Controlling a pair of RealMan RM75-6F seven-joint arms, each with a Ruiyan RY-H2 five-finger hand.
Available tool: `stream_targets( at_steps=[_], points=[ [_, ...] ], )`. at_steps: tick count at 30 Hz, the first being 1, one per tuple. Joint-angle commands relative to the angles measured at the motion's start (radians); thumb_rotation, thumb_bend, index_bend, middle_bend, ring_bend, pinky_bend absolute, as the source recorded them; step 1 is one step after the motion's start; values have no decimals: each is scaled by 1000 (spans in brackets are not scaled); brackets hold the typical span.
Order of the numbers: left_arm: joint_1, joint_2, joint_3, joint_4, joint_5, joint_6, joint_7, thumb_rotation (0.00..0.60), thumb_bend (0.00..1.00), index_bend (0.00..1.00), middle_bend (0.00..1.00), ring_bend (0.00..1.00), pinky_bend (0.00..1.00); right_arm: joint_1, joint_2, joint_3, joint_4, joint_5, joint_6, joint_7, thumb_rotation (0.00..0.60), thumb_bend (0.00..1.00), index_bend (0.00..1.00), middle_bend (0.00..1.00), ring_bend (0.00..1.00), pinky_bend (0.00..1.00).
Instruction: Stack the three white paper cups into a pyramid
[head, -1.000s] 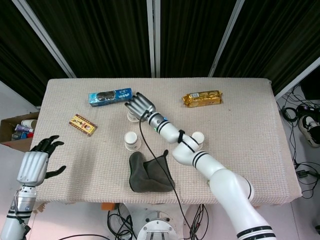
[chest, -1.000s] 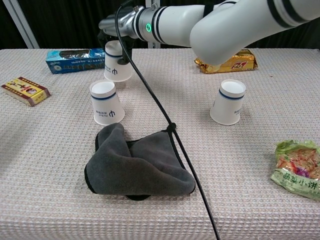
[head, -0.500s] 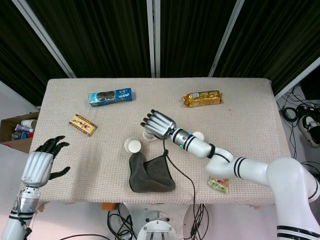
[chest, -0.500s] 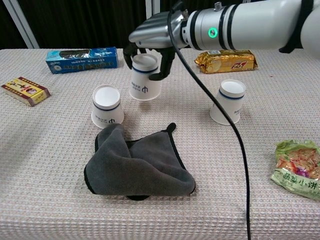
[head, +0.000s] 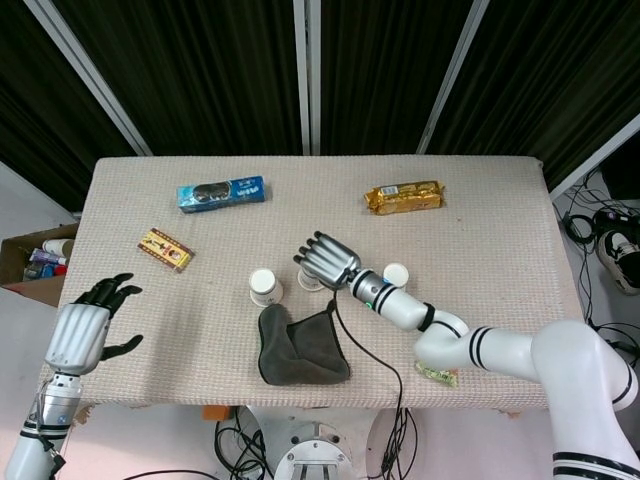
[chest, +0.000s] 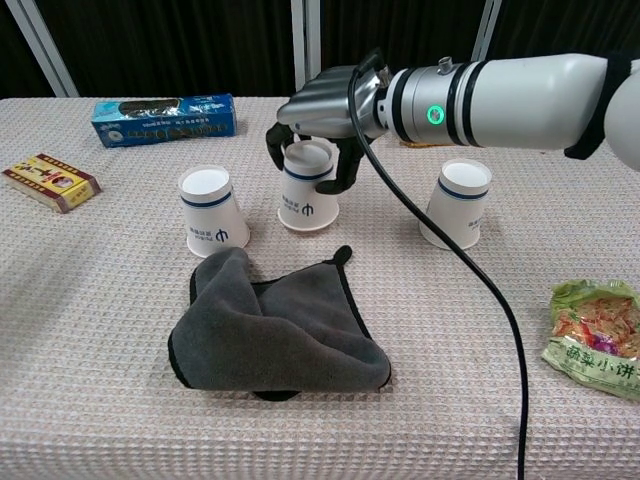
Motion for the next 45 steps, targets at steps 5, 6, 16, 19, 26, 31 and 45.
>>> stream_targets(
  at_steps=[5, 6, 16, 19, 26, 31, 45],
  points=[
    [3, 0, -2, 3, 0, -2, -8, 600, 69, 298, 188, 223, 447, 13, -49, 14, 23, -16, -3, 7, 600, 364, 449, 408, 273, 333],
    [3, 0, -2, 4, 1, -2, -10, 600, 69, 298, 188, 223, 447, 14, -54, 15, 24, -18, -3, 7, 600, 363, 448, 408, 273, 333],
    [4, -1, -4, 10, 6, -9, -20, 600, 69, 298, 188, 223, 447, 13, -77, 20, 31, -14, -6, -1, 600, 360, 440, 404, 273, 331],
    [5, -2, -4, 11, 8, -10, -21, 600, 69, 298, 187, 223, 447, 12, -82, 25, 31, -17, -1, 2, 600, 359, 438, 402, 273, 331],
    [7, 0, -5, 11, 6, -14, -22, 600, 69, 298, 187, 223, 447, 14, -84, 23, 27, -16, -10, -9, 600, 355, 415, 393, 271, 324],
    [7, -1, -7, 11, 8, -15, -21, 600, 69, 298, 187, 223, 447, 10, -79, 21, 13, 0, -9, -33, 600, 298, 285, 317, 210, 274],
    [7, 6, -11, -6, 16, -12, -4, 600, 68, 298, 187, 223, 447, -24, 7, 23, -130, 101, 69, -158, 600, 178, 39, 175, 100, 177]
  ],
)
